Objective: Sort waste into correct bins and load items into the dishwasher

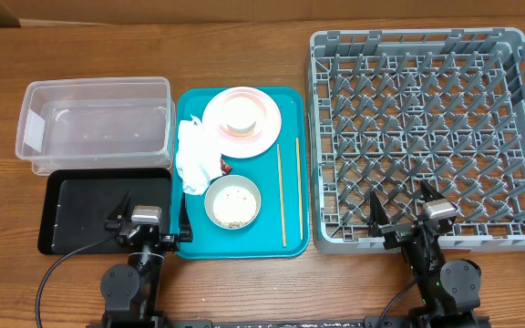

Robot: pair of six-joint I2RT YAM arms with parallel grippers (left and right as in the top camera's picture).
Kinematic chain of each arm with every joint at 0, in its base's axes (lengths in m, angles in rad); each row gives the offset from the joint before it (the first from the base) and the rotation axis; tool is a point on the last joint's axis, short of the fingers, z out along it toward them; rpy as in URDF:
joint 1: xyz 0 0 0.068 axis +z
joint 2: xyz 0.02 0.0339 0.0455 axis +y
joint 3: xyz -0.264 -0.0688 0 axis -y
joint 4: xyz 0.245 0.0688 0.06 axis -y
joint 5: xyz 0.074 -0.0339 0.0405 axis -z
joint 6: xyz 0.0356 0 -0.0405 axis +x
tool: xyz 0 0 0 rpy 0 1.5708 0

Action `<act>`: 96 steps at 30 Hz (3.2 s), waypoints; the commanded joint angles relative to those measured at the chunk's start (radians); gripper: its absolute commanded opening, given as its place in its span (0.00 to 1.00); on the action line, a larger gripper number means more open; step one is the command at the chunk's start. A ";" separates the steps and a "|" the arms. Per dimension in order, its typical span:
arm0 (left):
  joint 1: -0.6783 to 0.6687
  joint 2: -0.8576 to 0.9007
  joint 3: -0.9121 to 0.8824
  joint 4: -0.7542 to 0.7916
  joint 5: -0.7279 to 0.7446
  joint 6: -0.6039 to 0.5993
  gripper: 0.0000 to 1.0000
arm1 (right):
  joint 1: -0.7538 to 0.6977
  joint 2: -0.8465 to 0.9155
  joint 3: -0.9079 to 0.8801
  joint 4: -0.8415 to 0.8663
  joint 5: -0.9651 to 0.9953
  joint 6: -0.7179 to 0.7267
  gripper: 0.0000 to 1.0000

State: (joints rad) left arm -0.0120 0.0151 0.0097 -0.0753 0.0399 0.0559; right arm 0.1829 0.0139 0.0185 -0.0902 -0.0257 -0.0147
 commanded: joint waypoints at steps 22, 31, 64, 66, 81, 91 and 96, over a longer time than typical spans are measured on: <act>-0.003 -0.009 -0.005 -0.001 -0.007 0.012 1.00 | -0.006 -0.010 -0.011 0.007 0.001 0.000 1.00; -0.003 -0.009 -0.005 -0.001 -0.007 0.011 1.00 | -0.006 -0.010 -0.011 0.007 0.001 -0.001 1.00; -0.003 -0.009 -0.005 -0.001 -0.007 0.011 1.00 | -0.006 -0.010 -0.011 0.007 0.001 -0.001 1.00; -0.003 -0.009 -0.005 -0.001 -0.007 0.012 1.00 | -0.006 -0.010 -0.011 0.007 0.001 -0.001 1.00; -0.003 -0.009 -0.005 0.011 -0.006 0.011 1.00 | -0.006 -0.010 -0.011 0.007 0.001 -0.001 1.00; -0.003 0.043 0.326 -0.212 0.032 -0.176 1.00 | -0.006 -0.010 -0.011 0.007 0.001 -0.001 1.00; -0.003 0.277 0.645 -0.446 0.091 -0.151 1.00 | -0.006 -0.010 -0.011 0.007 0.001 -0.001 1.00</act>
State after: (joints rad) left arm -0.0120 0.1360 0.4538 -0.4252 0.0719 -0.0902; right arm 0.1829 0.0139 0.0185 -0.0902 -0.0261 -0.0147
